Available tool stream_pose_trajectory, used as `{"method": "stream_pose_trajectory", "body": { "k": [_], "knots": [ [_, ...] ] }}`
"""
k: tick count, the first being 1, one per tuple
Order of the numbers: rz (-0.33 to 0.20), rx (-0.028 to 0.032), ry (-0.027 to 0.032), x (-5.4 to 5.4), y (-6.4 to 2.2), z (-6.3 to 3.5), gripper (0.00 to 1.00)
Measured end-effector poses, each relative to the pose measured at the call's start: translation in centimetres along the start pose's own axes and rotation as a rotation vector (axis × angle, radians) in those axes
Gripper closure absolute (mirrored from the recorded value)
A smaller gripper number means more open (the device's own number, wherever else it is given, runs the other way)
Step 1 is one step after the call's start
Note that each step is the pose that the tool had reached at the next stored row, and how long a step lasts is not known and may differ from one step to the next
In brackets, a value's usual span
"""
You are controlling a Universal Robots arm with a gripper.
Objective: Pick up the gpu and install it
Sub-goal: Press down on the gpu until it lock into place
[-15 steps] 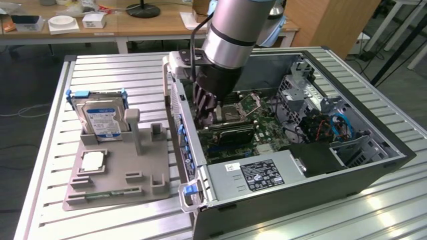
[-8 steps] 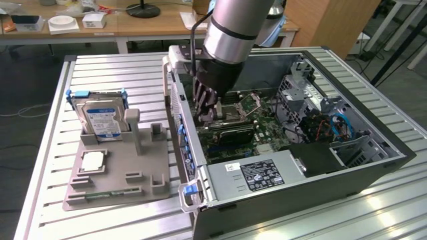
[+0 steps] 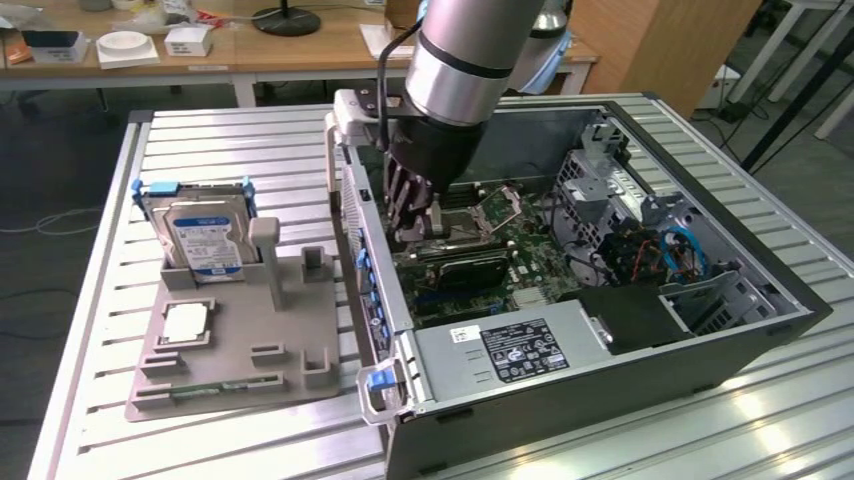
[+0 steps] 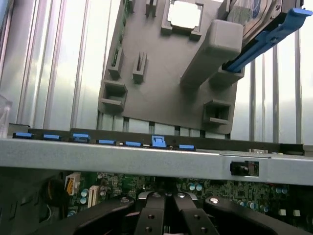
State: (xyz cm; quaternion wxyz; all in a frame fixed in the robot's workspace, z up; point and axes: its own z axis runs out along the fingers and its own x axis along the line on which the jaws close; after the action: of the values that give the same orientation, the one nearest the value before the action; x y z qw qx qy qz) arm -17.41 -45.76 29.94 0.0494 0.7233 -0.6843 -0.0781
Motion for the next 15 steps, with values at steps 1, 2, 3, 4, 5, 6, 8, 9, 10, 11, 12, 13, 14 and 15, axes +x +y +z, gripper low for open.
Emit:
{"method": "stream_pose_trajectory", "body": {
  "k": [1, 2, 3, 4, 5, 6, 8, 9, 10, 11, 12, 13, 14, 15],
  "knots": [
    [0.000, 0.0001, 0.0000, 0.00, 0.01, 0.01, 0.89],
    [0.000, 0.0019, -0.0006, 0.01, 0.02, -0.01, 0.89],
    [-0.001, 0.0077, -0.0016, 0.00, 0.04, 0.01, 0.89],
    [-0.001, 0.0130, -0.0019, 0.00, 0.06, 0.04, 0.89],
    [-0.001, 0.0172, -0.0021, 0.00, 0.06, 0.04, 0.89],
    [-0.002, 0.0234, -0.0023, 0.00, 0.06, 0.04, 0.89],
    [-0.003, 0.0441, -0.0014, 0.00, 0.05, 0.08, 0.89],
    [-0.003, 0.0568, -0.0006, 0.01, 0.05, 0.09, 0.89],
    [-0.004, 0.0681, 0.0002, 0.01, 0.05, 0.12, 0.89],
    [-0.004, 0.0722, 0.0001, 0.00, 0.09, 0.20, 0.89],
    [-0.004, 0.0721, 0.0002, 0.00, 0.22, 0.28, 0.89],
    [-0.004, 0.0721, 0.0003, -0.01, 0.37, 0.35, 0.89],
    [-0.004, 0.0722, 0.0002, -0.01, 0.50, 0.42, 0.89],
    [-0.004, 0.0722, 0.0002, -0.02, 0.62, 0.50, 0.89]
  ]
}}
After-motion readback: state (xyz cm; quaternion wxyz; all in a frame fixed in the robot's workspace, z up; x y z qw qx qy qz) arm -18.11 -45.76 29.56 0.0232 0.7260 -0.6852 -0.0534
